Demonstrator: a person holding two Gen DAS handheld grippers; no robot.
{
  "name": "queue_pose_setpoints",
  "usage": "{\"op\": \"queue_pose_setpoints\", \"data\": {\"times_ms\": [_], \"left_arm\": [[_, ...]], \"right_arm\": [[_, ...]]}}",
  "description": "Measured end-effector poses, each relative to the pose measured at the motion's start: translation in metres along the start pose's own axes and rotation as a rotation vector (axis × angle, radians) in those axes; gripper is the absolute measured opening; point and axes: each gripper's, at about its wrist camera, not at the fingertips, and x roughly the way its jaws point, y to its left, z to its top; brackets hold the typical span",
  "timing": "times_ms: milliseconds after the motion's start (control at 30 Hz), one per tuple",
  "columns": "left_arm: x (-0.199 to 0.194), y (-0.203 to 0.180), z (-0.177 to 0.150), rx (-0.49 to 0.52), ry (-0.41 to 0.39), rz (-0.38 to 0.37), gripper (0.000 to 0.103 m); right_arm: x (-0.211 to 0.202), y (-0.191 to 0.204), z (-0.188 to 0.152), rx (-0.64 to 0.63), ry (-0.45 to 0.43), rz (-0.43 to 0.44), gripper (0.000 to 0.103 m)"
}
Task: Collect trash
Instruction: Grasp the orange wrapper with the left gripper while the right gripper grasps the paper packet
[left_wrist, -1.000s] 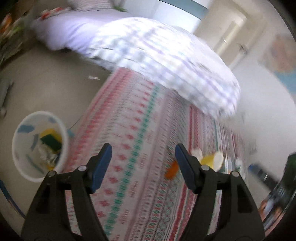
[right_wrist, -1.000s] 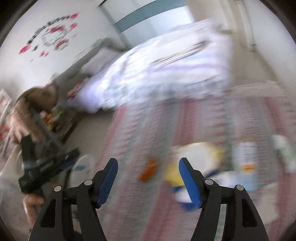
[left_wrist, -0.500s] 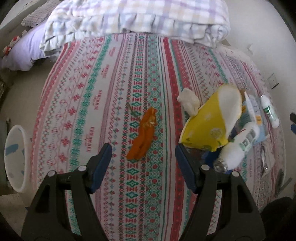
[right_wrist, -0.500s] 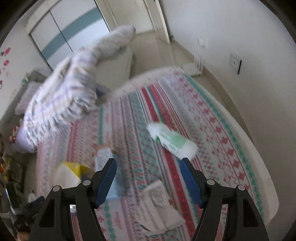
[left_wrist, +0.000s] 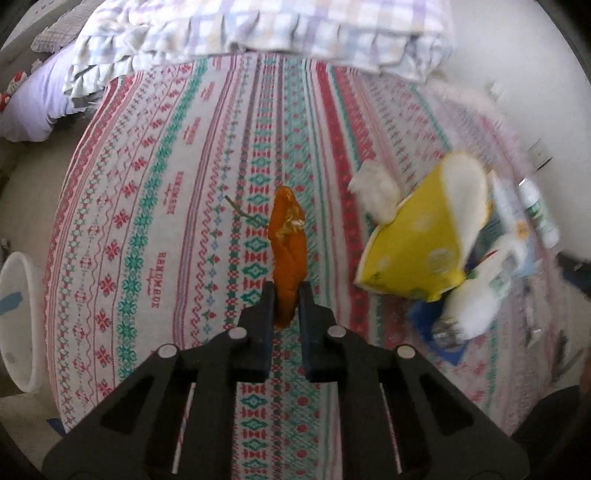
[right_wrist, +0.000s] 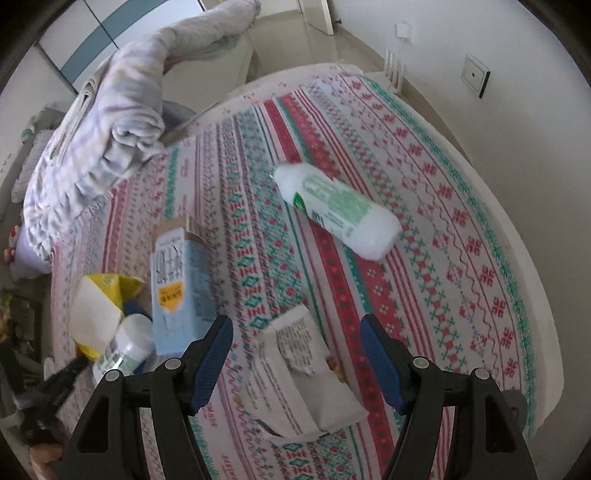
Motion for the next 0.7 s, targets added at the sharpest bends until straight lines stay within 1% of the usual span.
{"op": "queue_pose_setpoints", "data": {"times_ms": [100,200,300,400,567,633,667,700], "left_arm": [[-0.016,0.010,0.002,-0.046,-0.031,-0.062,0.013],[-0.031,0.024,0.000,-0.110,-0.053,-0.119,0.013],[-0.037,0.035,-0.004,-0.168,-0.055,-0.178,0.013],[-0.039,0.046,-0.006,-0.212,-0.054,-0.201,0.013],[-0.043,0.047,-0.009,-0.227,-0.053,-0.204,0.013],[-0.045,0.046,-0.011,-0.225,-0.055,-0.209,0.013],[-0.046,0.046,-0.011,-0.224,-0.056,-0.209,0.013],[-0.047,0.046,-0.012,-0.225,-0.057,-0.209,0.013]], "right_arm": [[0.007,0.005,-0.004,-0.033,0.033,-0.035,0.073],[0.012,0.014,-0.008,-0.074,0.054,-0.032,0.073],[0.017,0.021,-0.010,-0.104,0.072,-0.047,0.073],[0.022,0.025,-0.011,-0.120,0.087,-0.062,0.073],[0.033,0.029,-0.014,-0.135,0.125,-0.087,0.072],[0.034,0.032,-0.015,-0.149,0.128,-0.093,0.062],[0.034,0.033,-0.015,-0.154,0.124,-0.093,0.040],[0.033,0.034,-0.015,-0.155,0.117,-0.087,0.025]]}}
